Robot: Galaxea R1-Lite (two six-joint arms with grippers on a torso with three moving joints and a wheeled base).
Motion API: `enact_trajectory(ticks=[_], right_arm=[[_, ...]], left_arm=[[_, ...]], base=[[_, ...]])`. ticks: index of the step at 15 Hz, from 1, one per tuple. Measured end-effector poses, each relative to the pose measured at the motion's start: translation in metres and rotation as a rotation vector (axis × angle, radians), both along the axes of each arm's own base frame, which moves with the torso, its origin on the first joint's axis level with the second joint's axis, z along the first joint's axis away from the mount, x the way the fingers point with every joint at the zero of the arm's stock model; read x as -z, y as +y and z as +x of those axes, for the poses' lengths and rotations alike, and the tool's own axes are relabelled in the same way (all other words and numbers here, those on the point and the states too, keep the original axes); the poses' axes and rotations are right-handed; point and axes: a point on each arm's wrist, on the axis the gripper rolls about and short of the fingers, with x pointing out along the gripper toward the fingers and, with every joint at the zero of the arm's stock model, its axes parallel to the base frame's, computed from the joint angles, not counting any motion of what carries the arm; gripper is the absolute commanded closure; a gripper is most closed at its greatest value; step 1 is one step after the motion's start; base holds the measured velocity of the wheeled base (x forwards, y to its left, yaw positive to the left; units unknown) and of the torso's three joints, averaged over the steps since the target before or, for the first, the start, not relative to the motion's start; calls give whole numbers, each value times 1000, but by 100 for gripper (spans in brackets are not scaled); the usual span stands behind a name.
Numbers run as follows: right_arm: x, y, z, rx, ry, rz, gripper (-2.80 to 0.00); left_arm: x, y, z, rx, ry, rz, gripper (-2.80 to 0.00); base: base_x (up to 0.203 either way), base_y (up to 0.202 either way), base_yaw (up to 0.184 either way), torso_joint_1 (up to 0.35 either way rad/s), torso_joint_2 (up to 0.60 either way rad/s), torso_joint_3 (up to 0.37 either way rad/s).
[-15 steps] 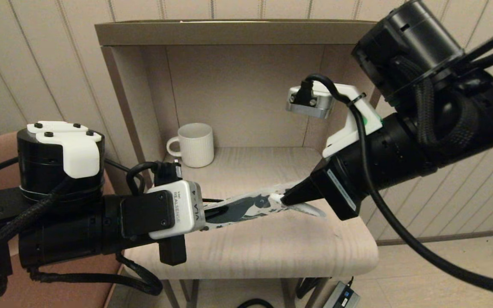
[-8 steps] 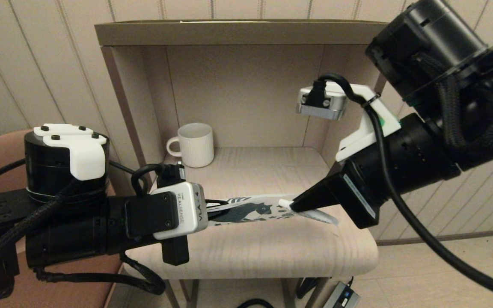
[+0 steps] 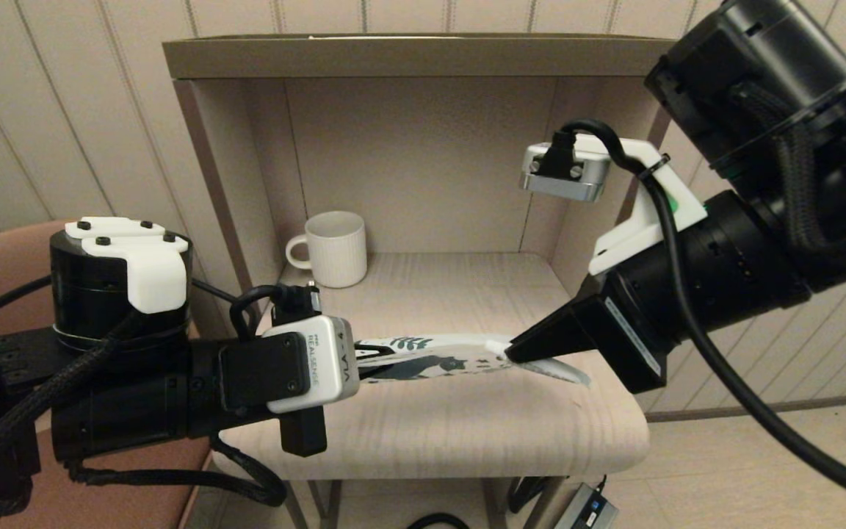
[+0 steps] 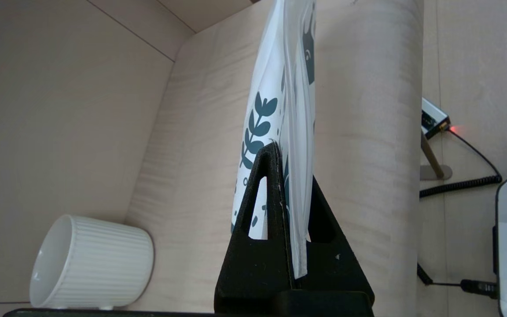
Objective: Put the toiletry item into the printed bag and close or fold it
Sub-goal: Place the toothpaste in the storage bag
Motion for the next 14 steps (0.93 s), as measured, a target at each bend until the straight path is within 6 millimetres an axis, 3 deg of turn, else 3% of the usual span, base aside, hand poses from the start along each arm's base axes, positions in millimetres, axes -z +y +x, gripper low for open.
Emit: enact_trajectory(ticks=[14], right_arm=[[16,14,18,4,35,-36,0]], left_arm=[[2,0,0,2,1,0,0]], base=[[0,0,0,0,0,0]])
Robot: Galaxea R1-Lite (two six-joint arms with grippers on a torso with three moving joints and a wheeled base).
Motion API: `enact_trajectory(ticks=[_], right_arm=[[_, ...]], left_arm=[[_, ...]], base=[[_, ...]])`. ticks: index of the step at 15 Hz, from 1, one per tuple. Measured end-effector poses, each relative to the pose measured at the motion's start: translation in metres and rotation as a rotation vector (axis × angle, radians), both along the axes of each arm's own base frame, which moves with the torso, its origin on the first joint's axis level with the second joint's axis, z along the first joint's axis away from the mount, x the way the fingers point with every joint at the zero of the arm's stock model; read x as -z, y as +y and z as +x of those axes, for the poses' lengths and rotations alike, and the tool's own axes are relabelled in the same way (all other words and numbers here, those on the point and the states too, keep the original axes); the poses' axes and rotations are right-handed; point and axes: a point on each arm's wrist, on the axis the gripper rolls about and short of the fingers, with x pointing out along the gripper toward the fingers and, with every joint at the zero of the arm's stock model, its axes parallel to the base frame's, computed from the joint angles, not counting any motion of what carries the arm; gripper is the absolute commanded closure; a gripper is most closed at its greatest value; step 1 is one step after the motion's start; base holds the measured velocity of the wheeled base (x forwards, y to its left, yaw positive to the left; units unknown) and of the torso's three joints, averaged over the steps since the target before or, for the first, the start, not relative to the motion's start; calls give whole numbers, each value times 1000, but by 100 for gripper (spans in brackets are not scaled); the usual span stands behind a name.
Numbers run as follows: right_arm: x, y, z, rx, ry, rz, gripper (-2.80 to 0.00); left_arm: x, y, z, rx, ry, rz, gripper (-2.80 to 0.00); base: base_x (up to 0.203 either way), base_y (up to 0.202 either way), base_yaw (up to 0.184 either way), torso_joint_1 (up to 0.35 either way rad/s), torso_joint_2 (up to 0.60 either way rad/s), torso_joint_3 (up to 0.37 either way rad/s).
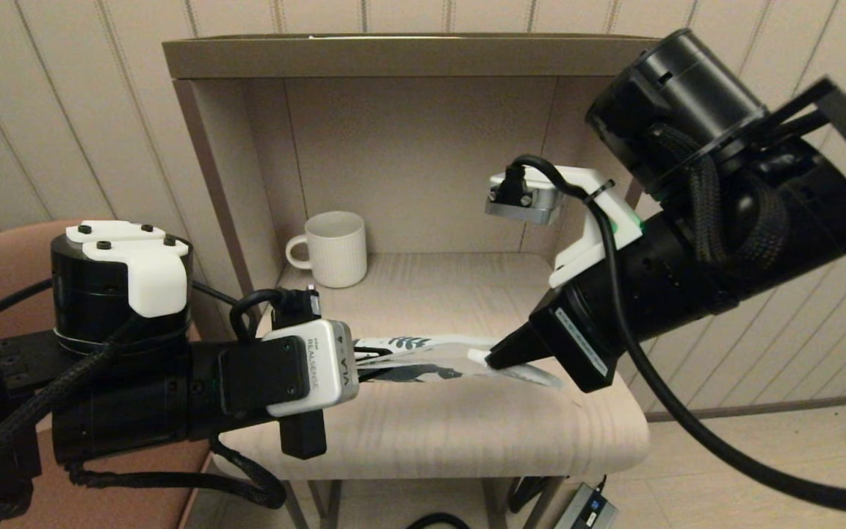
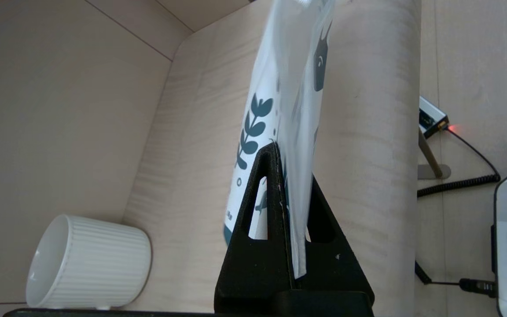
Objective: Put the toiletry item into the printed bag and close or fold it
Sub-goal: Place the toothpaste in the storage bag
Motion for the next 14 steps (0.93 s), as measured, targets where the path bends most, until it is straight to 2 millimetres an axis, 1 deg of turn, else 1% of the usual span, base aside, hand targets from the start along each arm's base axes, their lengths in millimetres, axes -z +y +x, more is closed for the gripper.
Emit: enact_trajectory(ticks=[4,7,10,14], right_arm=[[3,9,10,2,2,-4,0],[1,18,19,0,-21,12,0],[6,26,25,-2,-25,13,0],[13,30,31,3,-6,-2,0]], left_arm=[[0,-1,0,7,1,-2,0],[1,-2,-1,11,4,2,0],[1,-4,-3,22,4,2,0],[0,-7,-6,36,1,2,0]], base=[[0,0,0,0,0,0],[0,0,0,0,0,0],[0,0,0,0,0,0],[0,0,0,0,0,0]])
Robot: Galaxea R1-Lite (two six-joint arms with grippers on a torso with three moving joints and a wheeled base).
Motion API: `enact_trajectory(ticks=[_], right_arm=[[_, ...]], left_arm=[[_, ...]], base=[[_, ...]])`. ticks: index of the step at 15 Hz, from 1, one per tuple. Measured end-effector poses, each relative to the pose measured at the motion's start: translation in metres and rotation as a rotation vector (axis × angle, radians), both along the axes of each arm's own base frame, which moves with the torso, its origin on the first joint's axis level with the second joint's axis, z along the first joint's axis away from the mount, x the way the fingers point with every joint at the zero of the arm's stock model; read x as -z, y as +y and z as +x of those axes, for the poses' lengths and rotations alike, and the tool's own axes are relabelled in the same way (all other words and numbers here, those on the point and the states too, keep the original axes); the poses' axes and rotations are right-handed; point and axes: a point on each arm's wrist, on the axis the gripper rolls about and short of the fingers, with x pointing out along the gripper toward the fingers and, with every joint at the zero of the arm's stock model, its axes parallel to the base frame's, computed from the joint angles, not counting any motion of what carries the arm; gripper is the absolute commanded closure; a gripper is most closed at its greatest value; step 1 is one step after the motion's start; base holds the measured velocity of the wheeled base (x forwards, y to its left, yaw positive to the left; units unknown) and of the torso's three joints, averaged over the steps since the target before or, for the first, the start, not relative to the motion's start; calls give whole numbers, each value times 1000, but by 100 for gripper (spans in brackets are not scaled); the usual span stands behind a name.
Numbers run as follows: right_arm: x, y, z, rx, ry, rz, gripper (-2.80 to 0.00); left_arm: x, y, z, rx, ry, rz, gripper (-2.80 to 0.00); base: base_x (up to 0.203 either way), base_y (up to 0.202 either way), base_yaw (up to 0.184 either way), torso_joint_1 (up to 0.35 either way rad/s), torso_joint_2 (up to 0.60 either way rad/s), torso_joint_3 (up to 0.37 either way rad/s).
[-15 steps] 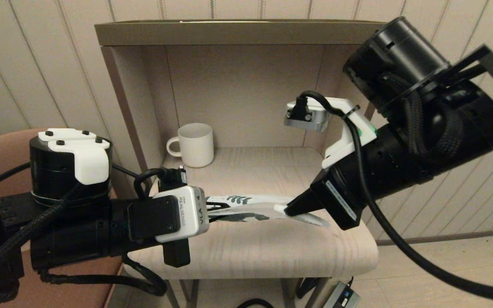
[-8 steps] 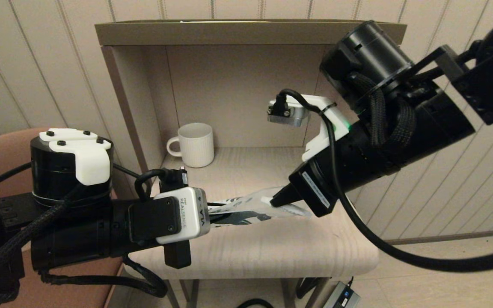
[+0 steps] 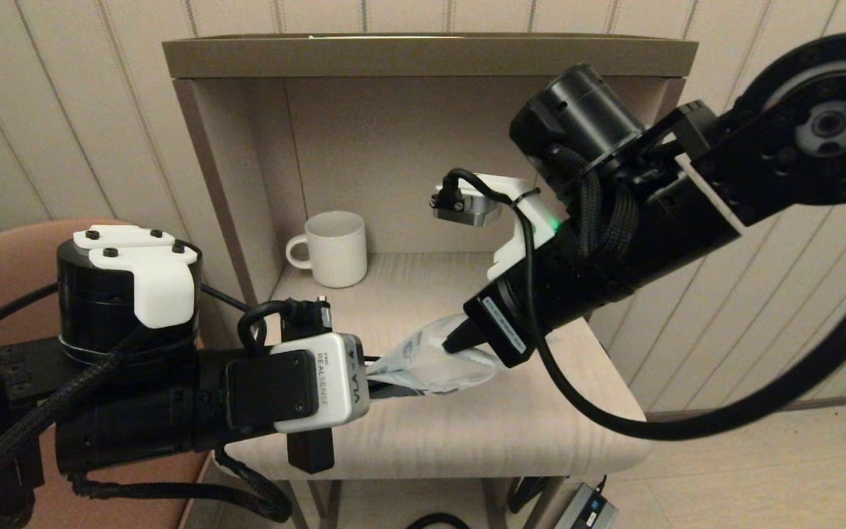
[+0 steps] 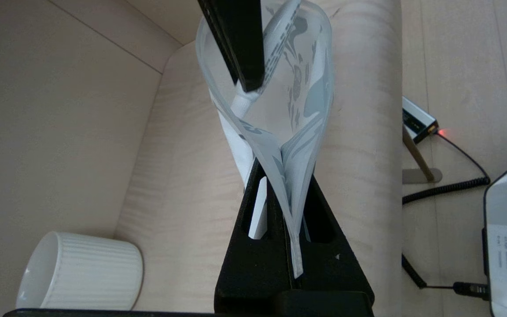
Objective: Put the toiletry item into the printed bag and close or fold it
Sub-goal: Place the toothpaste in the storage bag
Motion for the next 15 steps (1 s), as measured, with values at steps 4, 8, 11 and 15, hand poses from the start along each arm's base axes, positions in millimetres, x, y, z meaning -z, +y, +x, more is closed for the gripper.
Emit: enact_trajectory(ticks=[4,8,11,15], right_arm=[[2,2,1,18,-8,-19,0],[2,3,0,13,-12,-18,0],[0,2,-1,14,-17,-14,0],[-12,-6,-9,16,-43,13,0]], left_arm=[[0,-1,-1,4,1,0,0],[2,0,-1,3,6,3,0],[3,0,-1,3,11,7,0],[8,-3,1,7,28,16,0]], base=[[0,0,0,0,0,0],[0,0,0,0,0,0],[0,0,0,0,0,0],[0,0,0,0,0,0]])
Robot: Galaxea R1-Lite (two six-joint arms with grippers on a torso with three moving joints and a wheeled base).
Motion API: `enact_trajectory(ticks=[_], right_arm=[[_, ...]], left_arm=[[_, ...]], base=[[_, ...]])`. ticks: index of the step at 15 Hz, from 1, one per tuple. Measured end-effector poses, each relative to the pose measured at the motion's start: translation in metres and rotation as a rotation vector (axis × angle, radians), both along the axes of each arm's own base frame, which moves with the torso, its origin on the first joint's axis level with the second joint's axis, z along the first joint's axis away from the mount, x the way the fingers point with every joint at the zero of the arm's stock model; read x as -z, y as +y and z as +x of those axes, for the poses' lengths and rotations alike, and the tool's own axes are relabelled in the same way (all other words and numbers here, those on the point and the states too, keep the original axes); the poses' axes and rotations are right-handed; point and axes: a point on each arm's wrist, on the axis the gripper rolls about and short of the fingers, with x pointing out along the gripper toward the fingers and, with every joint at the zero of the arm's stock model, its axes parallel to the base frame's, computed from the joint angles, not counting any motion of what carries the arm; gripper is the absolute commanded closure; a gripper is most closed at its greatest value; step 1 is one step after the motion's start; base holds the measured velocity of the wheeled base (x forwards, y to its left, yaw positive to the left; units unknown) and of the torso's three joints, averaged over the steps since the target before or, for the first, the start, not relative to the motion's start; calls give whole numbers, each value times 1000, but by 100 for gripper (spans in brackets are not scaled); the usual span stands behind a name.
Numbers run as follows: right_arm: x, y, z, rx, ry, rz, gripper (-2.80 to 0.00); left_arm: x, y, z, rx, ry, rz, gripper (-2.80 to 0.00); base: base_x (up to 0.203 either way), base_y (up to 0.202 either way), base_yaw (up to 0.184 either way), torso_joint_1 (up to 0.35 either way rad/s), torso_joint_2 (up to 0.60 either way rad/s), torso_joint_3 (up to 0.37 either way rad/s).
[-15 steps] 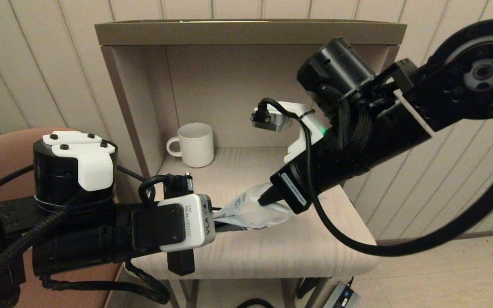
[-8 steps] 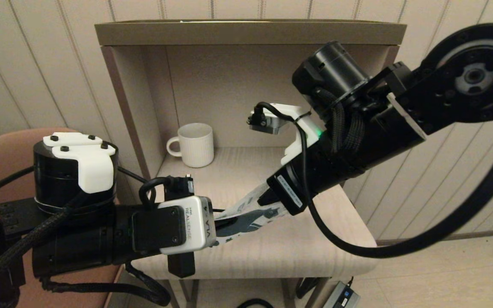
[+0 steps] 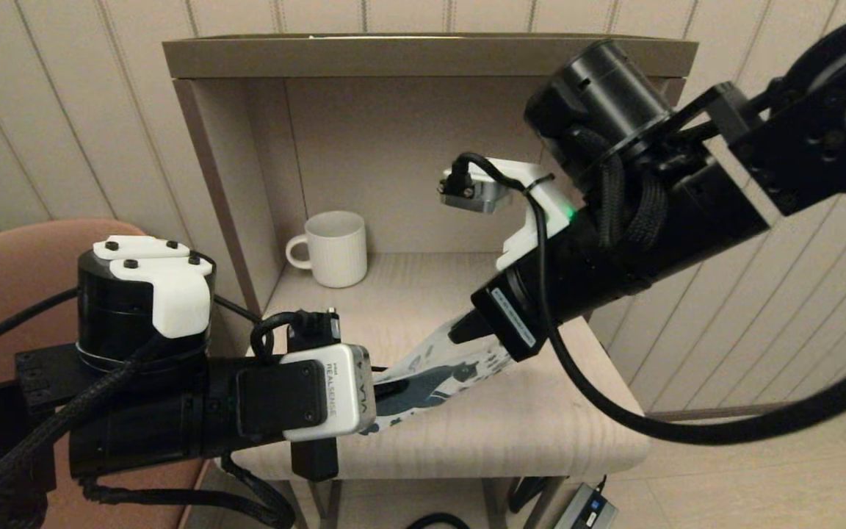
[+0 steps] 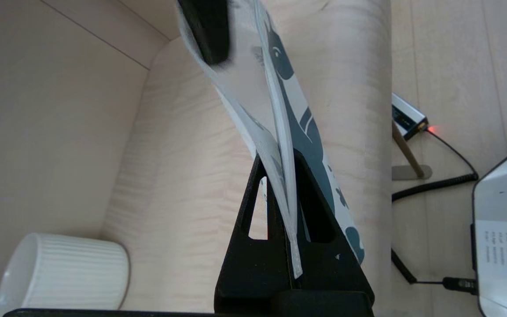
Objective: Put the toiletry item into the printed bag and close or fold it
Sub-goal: Place the toothpaste in the storage bag
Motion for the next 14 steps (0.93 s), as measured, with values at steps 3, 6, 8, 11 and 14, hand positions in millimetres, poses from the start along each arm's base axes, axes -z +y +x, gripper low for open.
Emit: enact_trajectory(ticks=[3,6,8,11,14], right_arm=[[-10,-7,-7,2,-21,21,0],[-19,-15,-13,9,-40,40,0],[-24,-21,-17,16,-52,50,0],[-31,-37,-20,52,-65,63,0],[-37,-58,-21,108,-80,75,0]], left_arm=[[2,-1,1,0,8,6,0],[3,-1,1,3,11,6,0],[2,-1,2,6,15,1,0],[0,-3,3,-4,49,-26,0],[-6,-7,7,-10,146,-99,0]], base=[[0,0,0,0,0,0],[0,0,0,0,0,0],[0,0,0,0,0,0],[0,0,0,0,0,0],[0,0,0,0,0,0]])
